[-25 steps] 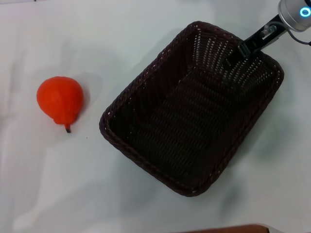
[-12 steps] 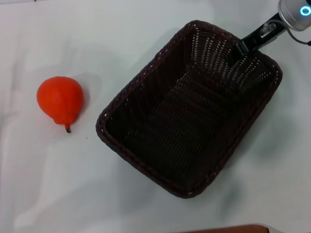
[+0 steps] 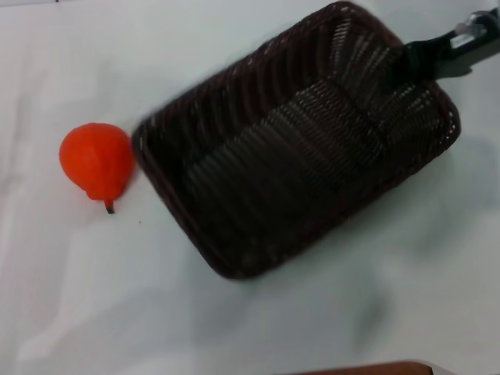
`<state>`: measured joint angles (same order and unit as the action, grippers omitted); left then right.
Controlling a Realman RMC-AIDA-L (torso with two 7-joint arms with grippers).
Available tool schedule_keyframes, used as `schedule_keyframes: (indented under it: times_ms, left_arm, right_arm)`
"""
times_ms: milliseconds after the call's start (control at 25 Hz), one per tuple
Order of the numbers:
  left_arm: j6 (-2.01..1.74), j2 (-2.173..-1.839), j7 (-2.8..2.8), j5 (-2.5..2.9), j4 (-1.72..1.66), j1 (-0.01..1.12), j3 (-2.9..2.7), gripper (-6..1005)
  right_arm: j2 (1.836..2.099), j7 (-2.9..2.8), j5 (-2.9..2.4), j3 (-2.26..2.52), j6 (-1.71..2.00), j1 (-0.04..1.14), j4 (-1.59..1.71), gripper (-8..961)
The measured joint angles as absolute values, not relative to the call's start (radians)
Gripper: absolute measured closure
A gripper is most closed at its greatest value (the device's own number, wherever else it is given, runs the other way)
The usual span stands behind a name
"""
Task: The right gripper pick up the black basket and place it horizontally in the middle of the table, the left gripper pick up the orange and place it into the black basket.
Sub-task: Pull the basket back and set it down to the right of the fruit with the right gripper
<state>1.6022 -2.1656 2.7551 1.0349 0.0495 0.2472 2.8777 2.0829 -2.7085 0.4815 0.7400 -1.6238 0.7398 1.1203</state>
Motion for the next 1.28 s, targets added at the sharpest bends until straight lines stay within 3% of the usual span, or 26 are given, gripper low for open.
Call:
schedule_keyframes:
  times_ms: [520, 800, 1280]
  left_arm:
    - [1.534, -2.166, 2.755, 0.999, 0.052, 0.274, 2.877, 84]
    - [1.522, -2.166, 2.755, 0.998, 0.054, 0.288, 2.873, 85]
    - [1.521, -2.169, 2.755, 0.999, 0.044, 0.278, 2.872, 84]
  right_arm:
    - [2.091, -2.85, 0.668, 0.738, -1.628, 0.499, 1.186, 776]
    - [2.089, -2.845, 0.641, 0.75, -1.598, 0.495, 1.177, 775]
    - [2.073, -2.841, 0.634, 0.743, -1.52, 0.519, 1.12, 694]
